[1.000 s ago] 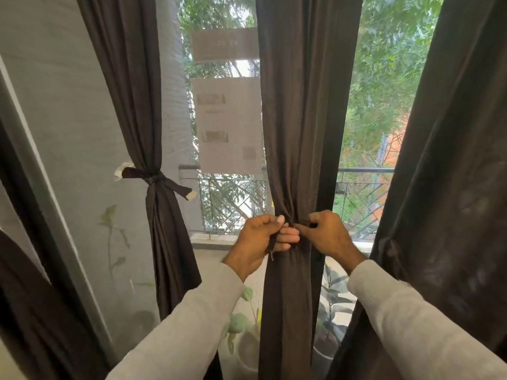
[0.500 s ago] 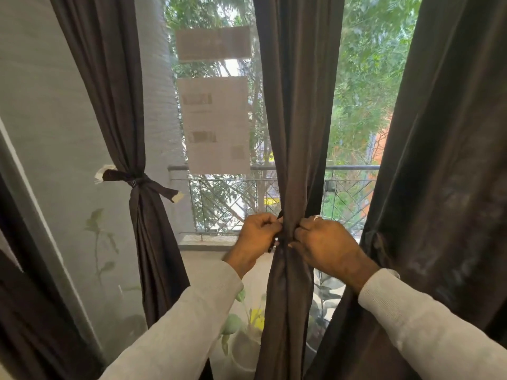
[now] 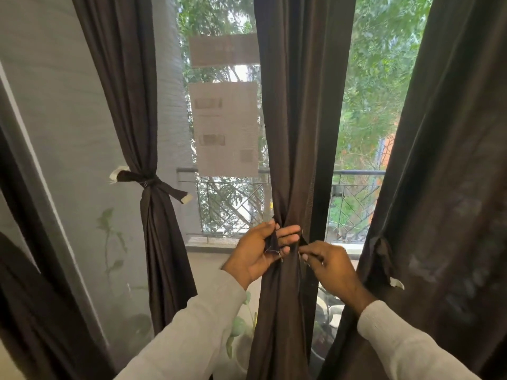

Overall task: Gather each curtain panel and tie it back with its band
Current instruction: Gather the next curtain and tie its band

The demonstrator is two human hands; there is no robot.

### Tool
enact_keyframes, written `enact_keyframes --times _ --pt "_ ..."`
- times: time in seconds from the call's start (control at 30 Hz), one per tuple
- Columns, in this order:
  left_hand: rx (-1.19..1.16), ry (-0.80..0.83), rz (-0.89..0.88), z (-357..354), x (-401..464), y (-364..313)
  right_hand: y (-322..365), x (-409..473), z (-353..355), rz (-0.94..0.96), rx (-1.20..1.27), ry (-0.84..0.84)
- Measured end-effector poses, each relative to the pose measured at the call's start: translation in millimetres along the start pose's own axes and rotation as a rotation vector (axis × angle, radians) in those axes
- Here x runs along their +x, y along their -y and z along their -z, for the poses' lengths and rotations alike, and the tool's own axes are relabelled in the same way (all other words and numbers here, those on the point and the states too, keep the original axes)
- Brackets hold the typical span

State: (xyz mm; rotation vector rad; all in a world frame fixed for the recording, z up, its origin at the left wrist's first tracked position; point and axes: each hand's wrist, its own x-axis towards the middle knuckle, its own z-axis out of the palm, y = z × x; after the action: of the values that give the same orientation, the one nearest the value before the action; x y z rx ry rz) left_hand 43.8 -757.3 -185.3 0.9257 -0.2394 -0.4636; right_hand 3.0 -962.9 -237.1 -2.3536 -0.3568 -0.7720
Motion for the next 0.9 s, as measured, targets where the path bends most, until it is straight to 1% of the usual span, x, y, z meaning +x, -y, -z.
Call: enact_keyframes --times 0.07,0.17,0.23,0.3,0.4,0.5,0.6,0.67,0.73,0.8,0.9 --pt "0.092 -0.076 -0.066 0 5 3 4 -11 0 -0.004 -0.001 0.0" --pt "0.299 -0.165 -0.177 -1 10 6 17 -17 14 0.179 -0.196 -0.013" --pt "0.387 -0.152 -0.214 0 10 2 33 -9 34 0.318 -0.289 -0.009" --pt "0.481 -0.096 -0.221 -1 5 -4 54 8 55 0.443 -0.325 0.018" --pt "0.548 -0.03 -0.226 0 -3 -8 87 38 76 0.543 -0.409 0.142" --pt "0.453 -0.009 -0.19 -1 -11 -5 115 62 80 0.574 -0.438 0.28" --pt "0.23 0.016 -0.116 -3 -15 7 130 80 78 0.531 -0.371 0.32" --pt "0.07 0.035 -0.084 -5 -21 18 130 87 73 0.462 -0.334 0.301" --pt "-0.078 0.057 -0.064 -12 -24 23 127 94 74 0.342 -0.252 0.302" --pt "-0.215 0.066 -0.133 10 -38 10 159 111 54 0.259 -0.165 0.436" --pt "-0.275 0.096 -0.13 4 -39 8 160 127 63 0.154 -0.067 0.48"
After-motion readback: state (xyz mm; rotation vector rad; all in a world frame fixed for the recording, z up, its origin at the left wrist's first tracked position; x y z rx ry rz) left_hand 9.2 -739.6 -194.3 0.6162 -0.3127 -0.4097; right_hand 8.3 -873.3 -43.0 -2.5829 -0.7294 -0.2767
